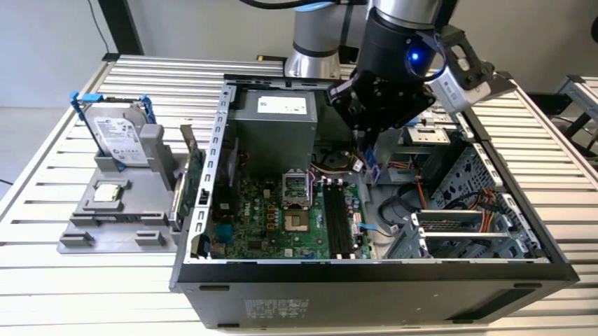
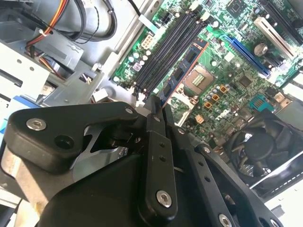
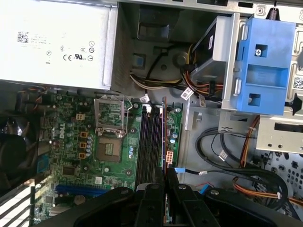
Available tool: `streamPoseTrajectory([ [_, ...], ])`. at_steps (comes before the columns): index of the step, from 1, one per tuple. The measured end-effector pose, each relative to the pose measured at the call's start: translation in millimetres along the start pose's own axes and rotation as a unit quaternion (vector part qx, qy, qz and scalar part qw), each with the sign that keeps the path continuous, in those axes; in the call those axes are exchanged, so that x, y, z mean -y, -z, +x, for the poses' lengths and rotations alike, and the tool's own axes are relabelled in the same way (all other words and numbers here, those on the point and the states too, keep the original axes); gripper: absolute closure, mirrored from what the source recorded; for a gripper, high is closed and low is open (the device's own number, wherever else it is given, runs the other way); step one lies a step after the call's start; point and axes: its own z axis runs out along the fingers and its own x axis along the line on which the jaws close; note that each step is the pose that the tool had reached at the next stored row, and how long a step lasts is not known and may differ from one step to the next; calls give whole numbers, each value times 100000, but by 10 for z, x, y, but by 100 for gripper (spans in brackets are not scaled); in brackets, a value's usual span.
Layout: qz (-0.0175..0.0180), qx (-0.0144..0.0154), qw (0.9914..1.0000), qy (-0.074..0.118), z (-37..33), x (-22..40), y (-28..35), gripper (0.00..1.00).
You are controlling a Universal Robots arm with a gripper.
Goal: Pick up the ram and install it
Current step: 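Insert the ram into the slot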
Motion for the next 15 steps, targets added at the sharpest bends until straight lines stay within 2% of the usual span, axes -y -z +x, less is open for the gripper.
streamPoseTrajectory([
  [15, 104, -9, 100000, -154, -1, -1, -33, 100],
])
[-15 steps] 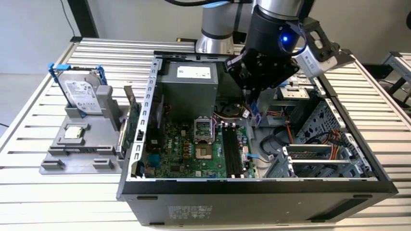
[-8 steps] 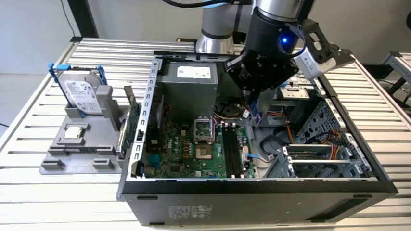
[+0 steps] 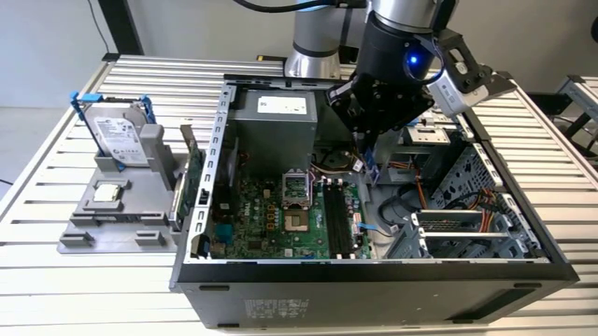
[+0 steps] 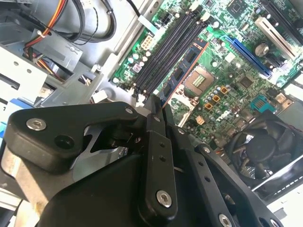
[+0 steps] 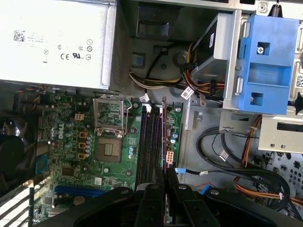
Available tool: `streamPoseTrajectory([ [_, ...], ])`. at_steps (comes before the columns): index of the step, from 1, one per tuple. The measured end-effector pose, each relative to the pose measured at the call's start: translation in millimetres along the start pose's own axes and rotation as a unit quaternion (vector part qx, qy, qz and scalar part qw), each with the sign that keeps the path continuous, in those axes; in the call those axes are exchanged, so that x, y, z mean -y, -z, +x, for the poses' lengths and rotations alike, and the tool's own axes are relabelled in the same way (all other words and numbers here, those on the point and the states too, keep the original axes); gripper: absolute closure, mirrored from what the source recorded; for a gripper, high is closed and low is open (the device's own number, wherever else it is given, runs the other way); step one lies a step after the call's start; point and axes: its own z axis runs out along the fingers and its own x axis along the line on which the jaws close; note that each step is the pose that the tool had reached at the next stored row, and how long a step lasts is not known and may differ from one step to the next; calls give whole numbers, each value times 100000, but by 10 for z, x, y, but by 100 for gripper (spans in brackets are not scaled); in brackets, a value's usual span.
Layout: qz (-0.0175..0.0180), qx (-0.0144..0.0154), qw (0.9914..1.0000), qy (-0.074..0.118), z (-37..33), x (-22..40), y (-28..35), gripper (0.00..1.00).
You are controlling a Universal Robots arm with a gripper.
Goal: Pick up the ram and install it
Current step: 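Insert the ram into the slot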
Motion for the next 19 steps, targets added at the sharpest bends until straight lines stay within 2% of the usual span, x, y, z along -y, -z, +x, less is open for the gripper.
streamPoseTrajectory([
  [19, -5, 0, 100000, 1, 0, 0, 0, 100],
])
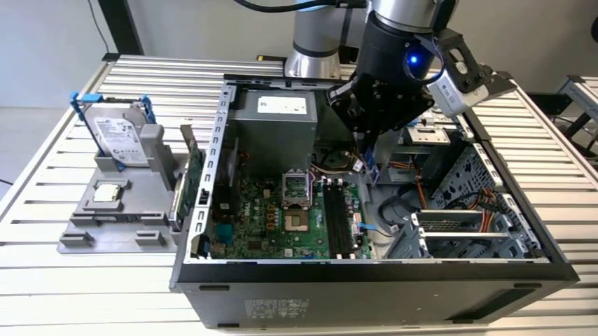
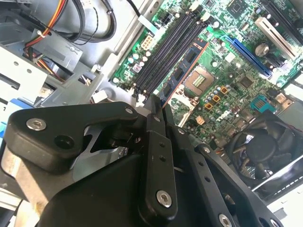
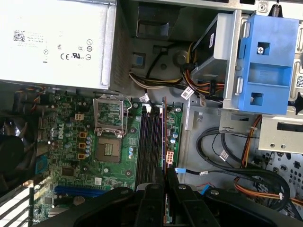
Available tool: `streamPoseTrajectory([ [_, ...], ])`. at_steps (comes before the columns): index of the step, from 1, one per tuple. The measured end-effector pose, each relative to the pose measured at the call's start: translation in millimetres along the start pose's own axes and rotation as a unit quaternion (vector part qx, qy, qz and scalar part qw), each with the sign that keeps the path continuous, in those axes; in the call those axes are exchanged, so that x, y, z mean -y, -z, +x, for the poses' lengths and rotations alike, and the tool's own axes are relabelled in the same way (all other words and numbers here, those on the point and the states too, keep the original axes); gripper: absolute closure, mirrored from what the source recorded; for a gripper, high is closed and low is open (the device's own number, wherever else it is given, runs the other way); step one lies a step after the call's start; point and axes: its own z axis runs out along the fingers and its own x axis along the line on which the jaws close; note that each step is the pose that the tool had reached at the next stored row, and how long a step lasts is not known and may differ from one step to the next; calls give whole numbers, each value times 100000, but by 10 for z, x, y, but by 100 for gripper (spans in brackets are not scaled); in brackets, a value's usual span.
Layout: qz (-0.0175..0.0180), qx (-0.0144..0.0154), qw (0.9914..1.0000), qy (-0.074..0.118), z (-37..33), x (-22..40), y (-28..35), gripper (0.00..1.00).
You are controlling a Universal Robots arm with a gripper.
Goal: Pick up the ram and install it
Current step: 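Insert the ram into the slot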
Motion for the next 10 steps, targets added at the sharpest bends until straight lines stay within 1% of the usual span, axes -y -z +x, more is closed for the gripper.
streamPoseTrajectory([
  [10, -17, 1, 100000, -2, 0, 0, 0, 100],
])
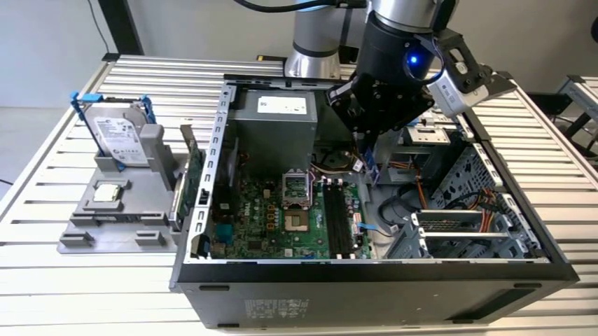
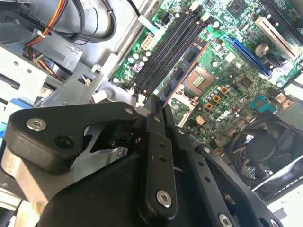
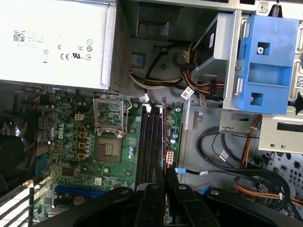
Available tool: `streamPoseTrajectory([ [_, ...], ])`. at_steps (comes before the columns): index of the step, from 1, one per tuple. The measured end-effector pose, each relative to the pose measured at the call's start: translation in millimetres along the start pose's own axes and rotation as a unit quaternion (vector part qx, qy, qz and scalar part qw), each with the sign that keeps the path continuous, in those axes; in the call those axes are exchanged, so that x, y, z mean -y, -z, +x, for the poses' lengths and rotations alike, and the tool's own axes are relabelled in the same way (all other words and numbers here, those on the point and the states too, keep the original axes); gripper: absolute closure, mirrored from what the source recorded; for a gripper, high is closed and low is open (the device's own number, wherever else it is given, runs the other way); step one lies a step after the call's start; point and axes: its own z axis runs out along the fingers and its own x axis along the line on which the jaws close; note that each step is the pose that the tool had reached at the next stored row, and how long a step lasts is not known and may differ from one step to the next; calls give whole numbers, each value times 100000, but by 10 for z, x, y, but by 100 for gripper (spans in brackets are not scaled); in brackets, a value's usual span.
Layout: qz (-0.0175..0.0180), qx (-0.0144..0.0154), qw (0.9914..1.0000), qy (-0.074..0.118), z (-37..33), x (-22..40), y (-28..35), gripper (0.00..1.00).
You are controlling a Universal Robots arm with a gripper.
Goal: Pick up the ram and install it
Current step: 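Insert the ram into the slot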
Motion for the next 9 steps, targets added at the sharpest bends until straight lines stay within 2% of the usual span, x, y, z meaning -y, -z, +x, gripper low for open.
streamPoseTrajectory([
  [4, 11, -4, 100000, -1, 0, 0, -1, 100],
  [9, 4, -23, 100000, -1, 1, 0, -77, 100],
])
